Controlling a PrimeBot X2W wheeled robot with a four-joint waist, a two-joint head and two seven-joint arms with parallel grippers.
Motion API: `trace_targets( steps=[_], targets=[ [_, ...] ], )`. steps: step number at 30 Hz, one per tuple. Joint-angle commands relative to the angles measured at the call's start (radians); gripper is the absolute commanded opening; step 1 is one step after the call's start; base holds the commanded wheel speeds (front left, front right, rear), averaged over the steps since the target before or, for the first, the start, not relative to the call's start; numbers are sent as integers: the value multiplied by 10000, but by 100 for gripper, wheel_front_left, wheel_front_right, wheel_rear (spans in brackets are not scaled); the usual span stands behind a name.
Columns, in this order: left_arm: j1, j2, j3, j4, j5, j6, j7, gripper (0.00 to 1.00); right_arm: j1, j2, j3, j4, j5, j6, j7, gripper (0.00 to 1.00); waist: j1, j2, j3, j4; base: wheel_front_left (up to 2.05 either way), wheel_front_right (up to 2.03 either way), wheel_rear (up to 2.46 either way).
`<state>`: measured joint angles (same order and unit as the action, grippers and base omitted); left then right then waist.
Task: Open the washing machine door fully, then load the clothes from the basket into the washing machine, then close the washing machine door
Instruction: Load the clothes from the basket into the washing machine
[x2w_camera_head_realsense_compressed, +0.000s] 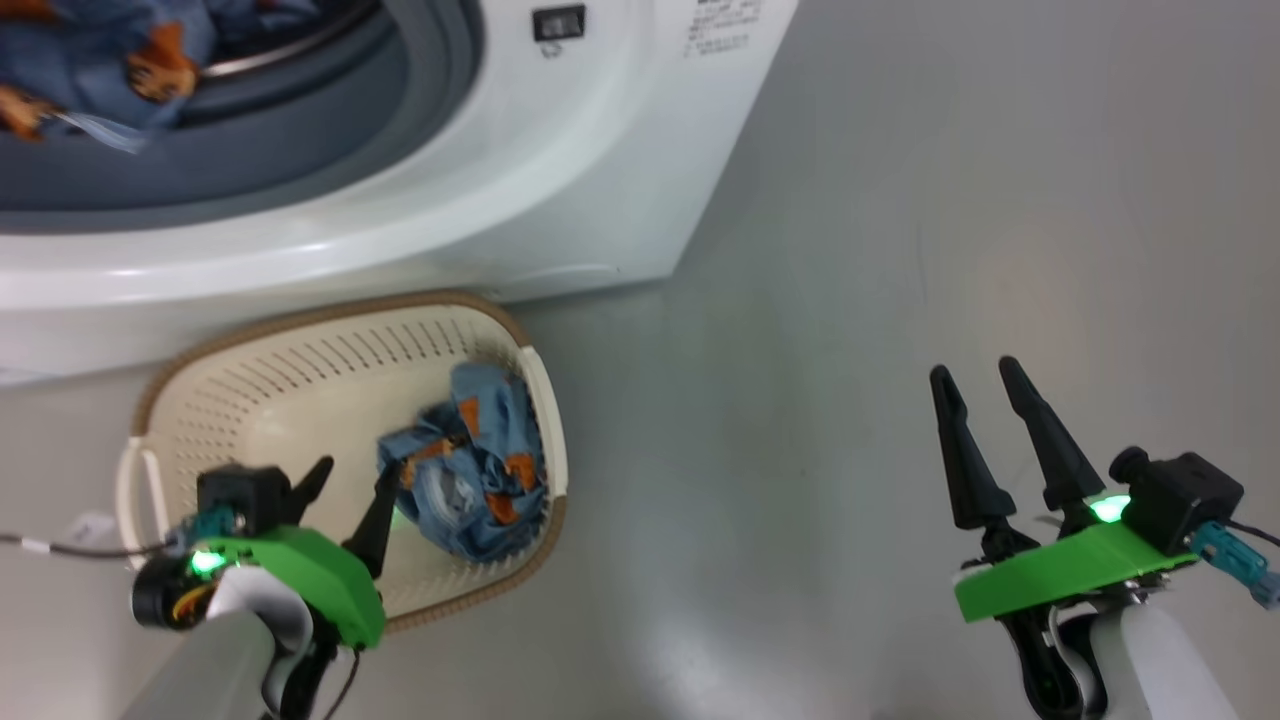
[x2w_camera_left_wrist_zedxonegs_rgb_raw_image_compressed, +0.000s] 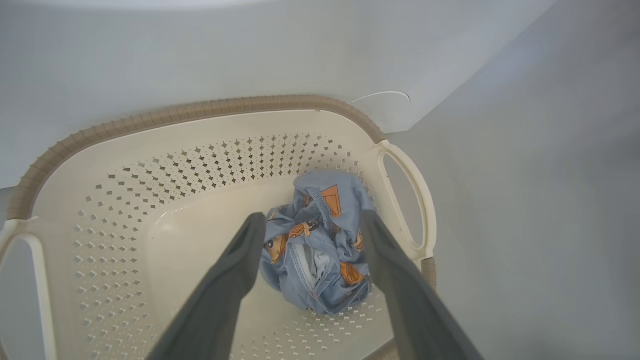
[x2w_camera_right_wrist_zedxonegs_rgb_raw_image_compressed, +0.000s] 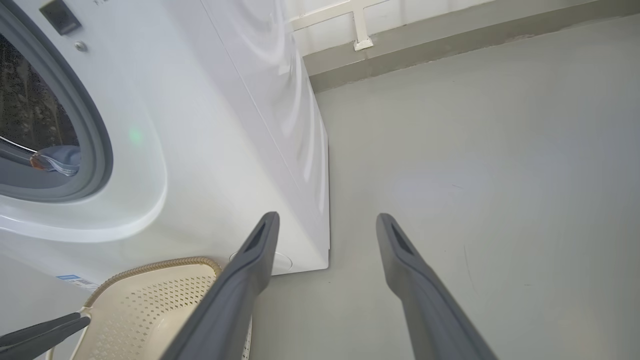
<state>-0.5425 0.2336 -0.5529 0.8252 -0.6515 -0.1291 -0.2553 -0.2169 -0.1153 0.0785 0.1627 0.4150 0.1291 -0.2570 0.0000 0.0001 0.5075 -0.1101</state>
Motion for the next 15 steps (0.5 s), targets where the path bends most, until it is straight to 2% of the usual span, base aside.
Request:
trace_targets(
  steps=[1,15],
  targets=[
    [-228,367,132,-2,-119,-15,-65,100,-57,54,233,-249,-98,16,-48,100,0,-1,770,-417,0,0,0],
    [-2316,1261,-3370,762,-2653,-15,-65,100,-873,372,736,-571,-305,16,-48,100,0,-1,2460,-960,0,0,0]
  ],
)
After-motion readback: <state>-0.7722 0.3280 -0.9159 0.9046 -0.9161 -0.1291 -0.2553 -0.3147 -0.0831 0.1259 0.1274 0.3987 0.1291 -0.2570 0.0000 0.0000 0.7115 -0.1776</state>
